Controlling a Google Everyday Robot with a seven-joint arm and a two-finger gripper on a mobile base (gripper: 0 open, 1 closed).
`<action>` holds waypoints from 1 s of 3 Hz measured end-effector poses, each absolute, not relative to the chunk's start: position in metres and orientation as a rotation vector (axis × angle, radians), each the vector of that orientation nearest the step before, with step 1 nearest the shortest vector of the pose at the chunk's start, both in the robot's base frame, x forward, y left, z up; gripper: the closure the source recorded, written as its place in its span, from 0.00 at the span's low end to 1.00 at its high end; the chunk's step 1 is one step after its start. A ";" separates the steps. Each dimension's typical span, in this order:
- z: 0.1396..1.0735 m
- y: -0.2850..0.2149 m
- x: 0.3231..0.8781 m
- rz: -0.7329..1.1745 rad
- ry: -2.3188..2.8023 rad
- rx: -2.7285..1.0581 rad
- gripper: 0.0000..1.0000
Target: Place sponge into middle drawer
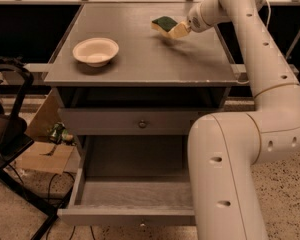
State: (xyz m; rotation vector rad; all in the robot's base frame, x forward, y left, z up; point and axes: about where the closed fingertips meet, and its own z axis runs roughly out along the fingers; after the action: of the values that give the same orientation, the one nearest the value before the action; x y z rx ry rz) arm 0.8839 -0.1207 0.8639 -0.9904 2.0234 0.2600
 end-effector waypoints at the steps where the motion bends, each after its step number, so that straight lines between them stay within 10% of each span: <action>1: 0.906 -0.132 0.867 0.163 2.010 -1.045 1.00; 3: 0.998 -0.187 0.824 -0.055 2.021 -1.038 1.00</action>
Offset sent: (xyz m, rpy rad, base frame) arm -0.1070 -0.0605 0.1534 -0.2679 -0.1472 -0.0694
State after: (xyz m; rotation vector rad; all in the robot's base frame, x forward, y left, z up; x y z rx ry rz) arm 0.8236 -0.1870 0.9975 -1.0378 2.0209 -0.0549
